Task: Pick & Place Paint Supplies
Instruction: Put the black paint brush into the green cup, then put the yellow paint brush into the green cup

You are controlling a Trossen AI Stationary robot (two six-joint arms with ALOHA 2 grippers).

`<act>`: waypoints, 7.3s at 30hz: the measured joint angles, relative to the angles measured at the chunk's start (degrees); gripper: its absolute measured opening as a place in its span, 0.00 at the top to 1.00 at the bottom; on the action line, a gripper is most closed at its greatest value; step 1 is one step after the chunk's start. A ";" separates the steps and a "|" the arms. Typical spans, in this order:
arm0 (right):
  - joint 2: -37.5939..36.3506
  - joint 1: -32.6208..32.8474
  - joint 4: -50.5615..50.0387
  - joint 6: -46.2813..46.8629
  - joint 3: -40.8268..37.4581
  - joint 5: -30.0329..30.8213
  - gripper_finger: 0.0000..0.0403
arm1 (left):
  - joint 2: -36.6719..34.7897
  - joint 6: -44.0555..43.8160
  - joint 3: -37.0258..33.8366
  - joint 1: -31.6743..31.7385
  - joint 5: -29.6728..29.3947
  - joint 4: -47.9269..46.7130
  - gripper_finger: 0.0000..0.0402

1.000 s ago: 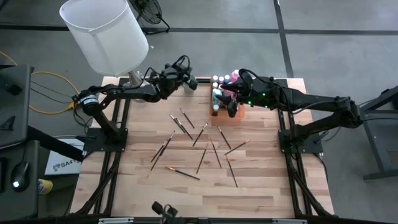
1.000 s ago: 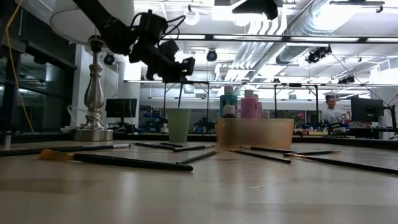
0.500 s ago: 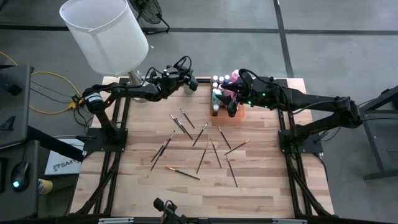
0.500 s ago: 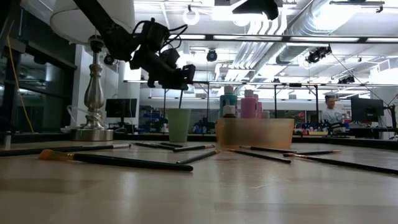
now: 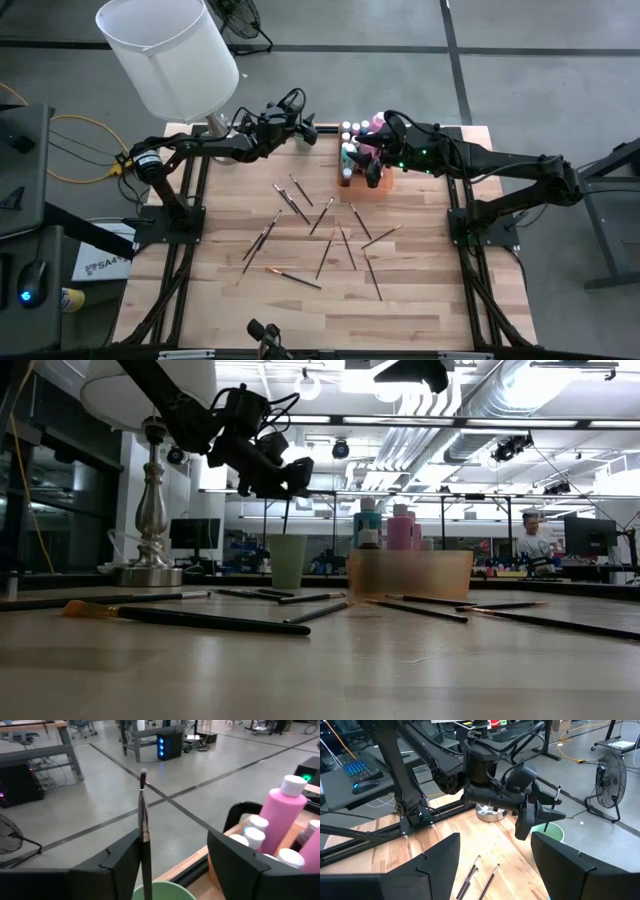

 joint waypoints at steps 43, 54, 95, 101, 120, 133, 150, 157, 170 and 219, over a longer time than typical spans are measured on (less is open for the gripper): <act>0.00 0.00 -0.24 1.49 0.00 -0.02 0.41 | 0.00 11.96 -0.02 -0.02 1.08 -4.56 0.42; -1.41 -0.02 -9.57 5.39 -0.02 -1.01 0.41 | -6.85 4.91 -0.07 -0.39 7.08 -5.16 0.42; 10.87 8.76 -39.45 -23.73 -21.62 -11.17 0.41 | -17.51 0.75 -0.04 -1.18 34.02 -24.12 0.42; 16.87 8.74 -36.49 -24.48 -22.38 -10.98 0.41 | -17.51 0.74 -0.04 -1.18 34.02 -24.12 0.42; 24.50 8.63 -34.07 -24.36 -22.08 -11.32 0.60 | -17.49 0.76 -0.04 -1.16 34.67 -24.10 0.42; 24.60 8.58 -35.00 -22.00 -22.14 -12.02 0.80 | -17.49 0.76 -0.04 -1.16 34.67 -24.10 0.42; 24.77 8.56 -37.25 -11.05 -21.36 -14.79 0.99 | -17.46 0.79 -0.04 -1.16 34.67 -24.10 0.42; 25.01 8.74 -41.63 -10.78 -17.01 -14.04 0.99 | -17.46 0.79 -0.04 -1.16 34.67 -24.07 0.42; 24.81 12.42 -57.46 -12.89 -4.61 5.67 0.99 | -17.46 -4.63 -0.04 -1.16 37.84 -23.71 0.42; 24.63 12.35 -6.47 -92.63 12.24 44.09 0.99 | -17.14 -43.56 -0.02 -4.62 64.51 -21.12 0.42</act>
